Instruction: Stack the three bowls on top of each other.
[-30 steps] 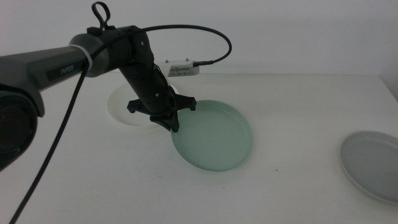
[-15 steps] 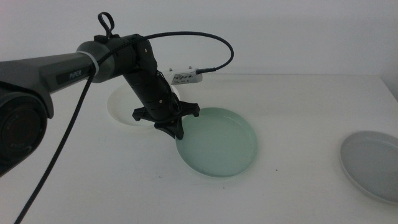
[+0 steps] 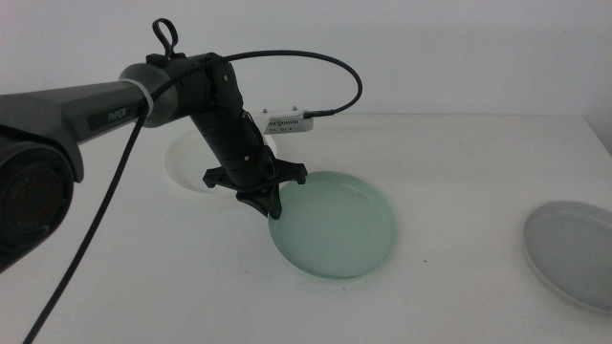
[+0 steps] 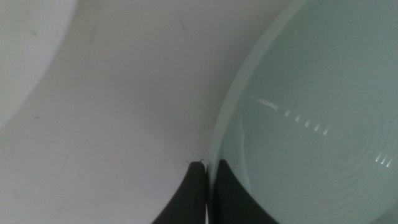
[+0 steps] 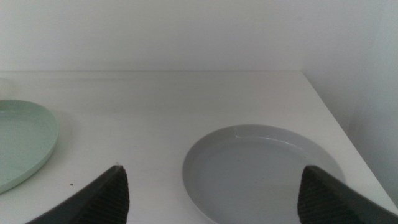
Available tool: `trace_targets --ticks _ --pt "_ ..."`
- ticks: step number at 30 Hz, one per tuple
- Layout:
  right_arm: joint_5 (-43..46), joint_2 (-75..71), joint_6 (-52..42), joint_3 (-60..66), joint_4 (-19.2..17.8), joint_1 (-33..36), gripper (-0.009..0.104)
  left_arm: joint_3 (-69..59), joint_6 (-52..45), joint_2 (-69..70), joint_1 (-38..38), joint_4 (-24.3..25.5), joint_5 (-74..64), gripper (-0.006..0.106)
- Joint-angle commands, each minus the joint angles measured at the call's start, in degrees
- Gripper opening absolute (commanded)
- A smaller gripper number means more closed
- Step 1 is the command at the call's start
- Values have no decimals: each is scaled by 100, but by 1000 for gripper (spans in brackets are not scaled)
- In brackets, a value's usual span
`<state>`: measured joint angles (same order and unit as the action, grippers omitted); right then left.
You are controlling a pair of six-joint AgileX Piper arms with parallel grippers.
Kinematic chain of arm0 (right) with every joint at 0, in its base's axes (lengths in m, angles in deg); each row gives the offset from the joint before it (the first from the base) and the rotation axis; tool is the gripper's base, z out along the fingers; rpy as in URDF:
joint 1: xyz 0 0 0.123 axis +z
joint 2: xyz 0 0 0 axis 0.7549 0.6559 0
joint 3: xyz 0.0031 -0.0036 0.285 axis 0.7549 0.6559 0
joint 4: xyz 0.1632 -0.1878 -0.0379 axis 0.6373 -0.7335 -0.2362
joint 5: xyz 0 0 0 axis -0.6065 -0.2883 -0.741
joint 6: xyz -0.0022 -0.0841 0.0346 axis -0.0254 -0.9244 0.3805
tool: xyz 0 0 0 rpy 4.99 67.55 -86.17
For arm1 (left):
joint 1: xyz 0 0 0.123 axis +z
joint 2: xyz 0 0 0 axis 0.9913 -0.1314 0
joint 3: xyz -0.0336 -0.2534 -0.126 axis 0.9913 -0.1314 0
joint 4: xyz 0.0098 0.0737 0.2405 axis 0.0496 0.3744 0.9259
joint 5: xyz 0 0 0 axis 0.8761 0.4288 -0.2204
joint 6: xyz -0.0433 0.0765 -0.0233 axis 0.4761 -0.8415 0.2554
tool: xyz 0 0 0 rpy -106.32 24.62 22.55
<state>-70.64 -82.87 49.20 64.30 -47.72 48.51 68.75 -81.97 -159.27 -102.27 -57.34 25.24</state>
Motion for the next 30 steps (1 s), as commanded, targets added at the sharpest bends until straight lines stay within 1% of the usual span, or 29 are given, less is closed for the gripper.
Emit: trace_targets --ticks 1,3,7,10,13,16,20,21,25,27,30 --pt "50 -29 -33 20 -33 -7 93 41 -21 33 -11 -25 -28 -2" --pt "50 -29 -33 20 -33 -7 93 41 -35 33 -11 -25 -73 6" --pt "50 -29 -33 20 -33 -7 93 41 -35 33 -11 -25 -84 16" --pt "50 -29 -33 20 -33 -7 93 41 -12 44 -11 -25 -134 27" --pt "50 -29 -33 20 -33 -7 93 66 -36 79 -11 -25 -234 44" --pt "50 -29 -33 20 -33 -7 93 104 -36 228 -1 83 -336 64" --pt "50 -29 -33 20 -33 -7 93 104 -16 621 37 390 -370 91" --pt "50 -29 -33 20 -33 -7 93 104 39 742 50 530 -370 94" --pt "50 -29 -33 20 -33 -7 93 104 326 1199 130 1073 -370 94" --pt "50 -29 -33 20 -33 -7 93 104 337 1381 244 1168 -380 94" --pt "50 -29 -33 20 -33 -7 93 104 469 1504 457 1185 -313 94"
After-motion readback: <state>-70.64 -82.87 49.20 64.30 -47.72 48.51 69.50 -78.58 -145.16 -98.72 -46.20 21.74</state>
